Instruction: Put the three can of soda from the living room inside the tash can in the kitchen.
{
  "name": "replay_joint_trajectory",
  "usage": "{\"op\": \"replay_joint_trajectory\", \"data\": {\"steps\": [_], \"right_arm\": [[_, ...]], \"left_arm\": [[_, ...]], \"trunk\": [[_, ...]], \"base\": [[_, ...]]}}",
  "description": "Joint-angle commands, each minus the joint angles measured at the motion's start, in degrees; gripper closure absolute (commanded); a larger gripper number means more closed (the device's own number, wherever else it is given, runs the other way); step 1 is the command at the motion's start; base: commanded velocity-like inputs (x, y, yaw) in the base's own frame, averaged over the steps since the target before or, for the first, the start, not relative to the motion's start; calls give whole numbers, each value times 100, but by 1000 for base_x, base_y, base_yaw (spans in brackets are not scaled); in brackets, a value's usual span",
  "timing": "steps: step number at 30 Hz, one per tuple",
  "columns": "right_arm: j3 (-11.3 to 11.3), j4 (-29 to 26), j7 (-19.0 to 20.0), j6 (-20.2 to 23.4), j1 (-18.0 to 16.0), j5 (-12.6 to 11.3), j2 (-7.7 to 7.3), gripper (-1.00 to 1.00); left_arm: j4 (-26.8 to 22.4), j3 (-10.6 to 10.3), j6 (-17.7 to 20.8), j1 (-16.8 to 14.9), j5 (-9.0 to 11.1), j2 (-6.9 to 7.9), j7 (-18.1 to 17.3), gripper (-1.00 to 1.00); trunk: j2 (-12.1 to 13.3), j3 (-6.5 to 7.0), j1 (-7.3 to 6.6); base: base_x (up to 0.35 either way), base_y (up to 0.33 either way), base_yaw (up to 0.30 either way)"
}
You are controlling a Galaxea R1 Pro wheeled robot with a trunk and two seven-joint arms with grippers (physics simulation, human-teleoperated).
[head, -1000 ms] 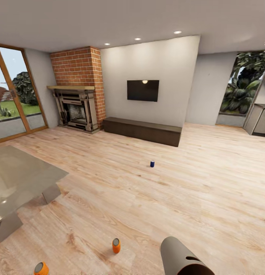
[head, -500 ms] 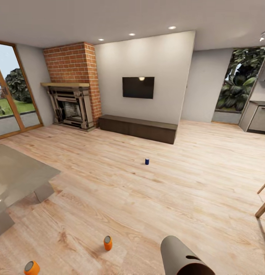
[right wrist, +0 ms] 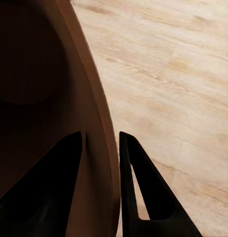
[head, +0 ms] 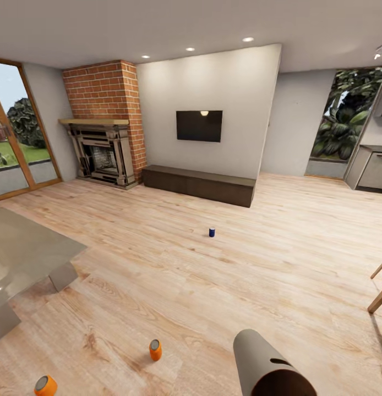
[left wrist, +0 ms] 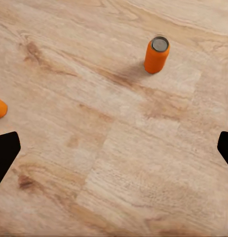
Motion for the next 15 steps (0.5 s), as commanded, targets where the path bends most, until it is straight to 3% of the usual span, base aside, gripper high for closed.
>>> {"op": "replay_joint_trajectory", "data": {"steps": [1,3,6,7,10,12,15], "right_arm": [[-124,-227,-10,15,-5,-43,-1,100],[-133,-605,-10,122,-8,-44,-1,100],[-136,-903,-9,468,-12,-47,-2,100],[-137,-1140,-6,822,-18,-47,-15,100],[-142,-1704,7,1545,-37,-49,-34,100],[-146,-2517,19,2189,-50,-51,-22,100],[-145,-3029,26,2608,-56,-51,-12,100]], "left_arm": [[-315,7,327,-15,3,0,4,-100],[-1473,18,1317,-53,16,0,13,-100],[-2254,22,1888,-66,29,-9,28,-100],[-2681,23,2188,-74,40,-33,37,-100],[-3246,19,2570,-82,37,-195,49,-100],[-3535,1,2773,-92,11,-508,57,-100],[-3630,-4,2821,-158,4,-616,55,-100]], "trunk": [[-1,0,0],[-1,0,0],[-1,0,0],[-1,0,0],[-1,0,0],[-1,0,0],[-1,0,0]], "base": [[0,0,0],[0,0,0],[0,0,0],[0,0,0],[0,0,0],[15,0,0],[42,0,0]]}}
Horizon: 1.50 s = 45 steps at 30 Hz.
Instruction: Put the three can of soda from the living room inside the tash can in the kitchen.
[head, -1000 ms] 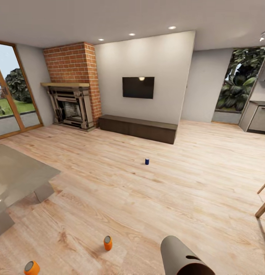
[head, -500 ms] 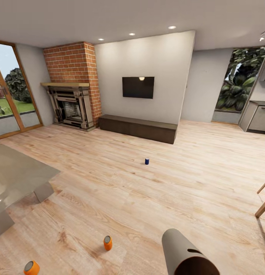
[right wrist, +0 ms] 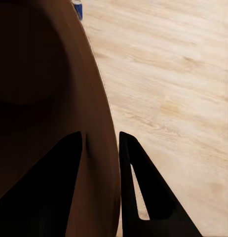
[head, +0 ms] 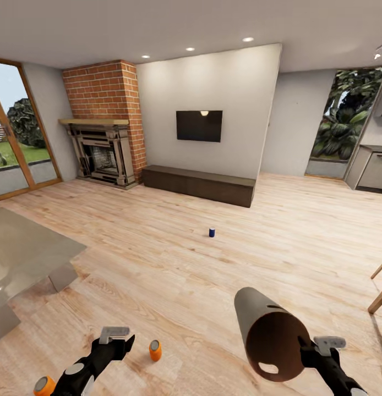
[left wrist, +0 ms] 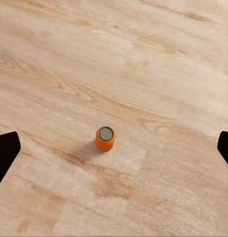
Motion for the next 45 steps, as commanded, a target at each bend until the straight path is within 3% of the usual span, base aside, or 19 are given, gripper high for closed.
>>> {"op": "replay_joint_trajectory", "data": {"steps": [1,3,5,7,12,21,29,39,45], "right_arm": [[8,-188,4,155,-5,-2,3,100],[13,-539,6,466,-13,-3,10,100],[37,-1670,9,1450,-64,-54,24,100],[41,-2244,10,2138,-230,-278,15,100],[7,-2607,-62,3044,-687,-549,-53,100],[-511,-2641,-127,3243,-860,-596,-181,100],[-483,-2668,-135,3260,-865,-573,-157,100],[-461,-2687,-133,3273,-866,-556,-147,100],[-454,-2703,-134,3275,-866,-556,-140,100]], "left_arm": [[-24,-1,10,-42,-2,-23,0,-100],[-58,-2,27,-137,-7,-58,2,-100],[-102,-4,77,-456,-14,-137,2,-100],[-111,-5,206,-720,-15,-191,9,-100],[-18,1,325,-1288,-28,-296,42,-100],[666,-47,354,-1537,-31,-448,31,-100],[866,-48,362,-1548,-39,-488,80,-100],[814,-36,809,-1557,12,-514,228,-100],[797,-32,845,-1557,45,-565,463,-100]], "trunk": [[0,0,0],[0,0,0],[0,0,0],[0,0,0],[0,0,0],[0,0,0],[0,0,0],[0,0,0],[-241,-108,132]], "base": [[55,0,0],[65,0,0],[120,0,0],[143,0,0],[66,0,0],[96,0,0],[50,0,0],[3,0,0],[0,0,0]]}}
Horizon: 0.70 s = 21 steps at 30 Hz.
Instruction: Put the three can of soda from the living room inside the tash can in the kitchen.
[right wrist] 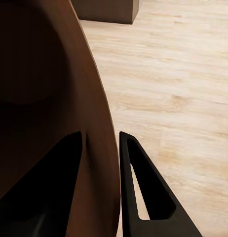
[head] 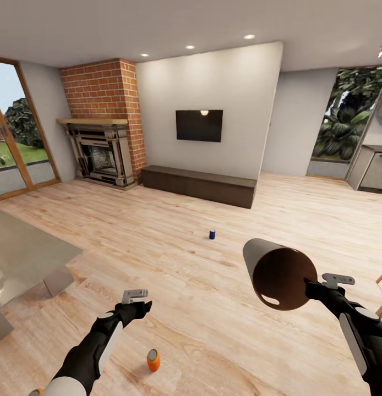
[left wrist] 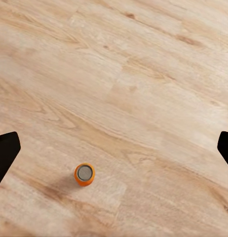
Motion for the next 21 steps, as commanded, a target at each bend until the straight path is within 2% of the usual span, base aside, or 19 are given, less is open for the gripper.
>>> {"op": "replay_joint_trajectory", "data": {"steps": [1,21], "right_arm": [[-2,-13,2,2,-4,-43,1,100],[112,-28,4,-4,-4,-43,29,100]], "left_arm": [[2,0,1,0,2,-3,15,-100],[62,1,-70,0,-16,-15,165,-100]], "trunk": [[-42,-17,22],[-844,-377,462]], "base": [[0,0,0],[0,0,0]]}}
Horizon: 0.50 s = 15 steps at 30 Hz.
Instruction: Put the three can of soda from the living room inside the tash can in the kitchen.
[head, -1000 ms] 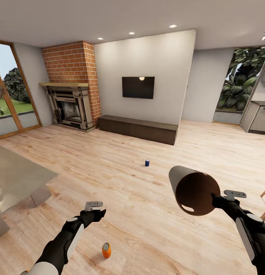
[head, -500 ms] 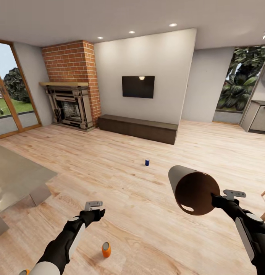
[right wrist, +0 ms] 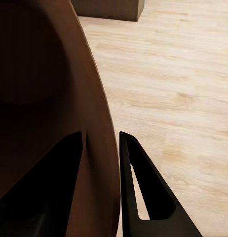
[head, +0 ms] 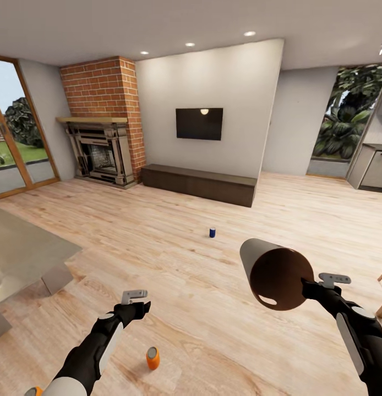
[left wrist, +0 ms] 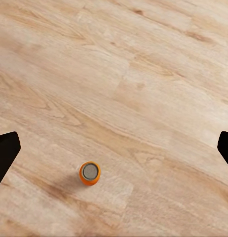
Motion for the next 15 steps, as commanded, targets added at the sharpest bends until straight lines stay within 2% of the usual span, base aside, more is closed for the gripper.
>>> {"op": "replay_joint_trajectory", "data": {"steps": [1,15], "right_arm": [[-2,-9,1,1,-4,-41,0,100],[76,-9,1,-1,-4,-41,8,100]], "left_arm": [[1,0,-1,0,0,0,0,-100],[15,0,-20,2,-14,0,-6,-100]], "trunk": [[-42,-17,22],[-604,-269,330]], "base": [[0,0,0],[0,0,0]]}}
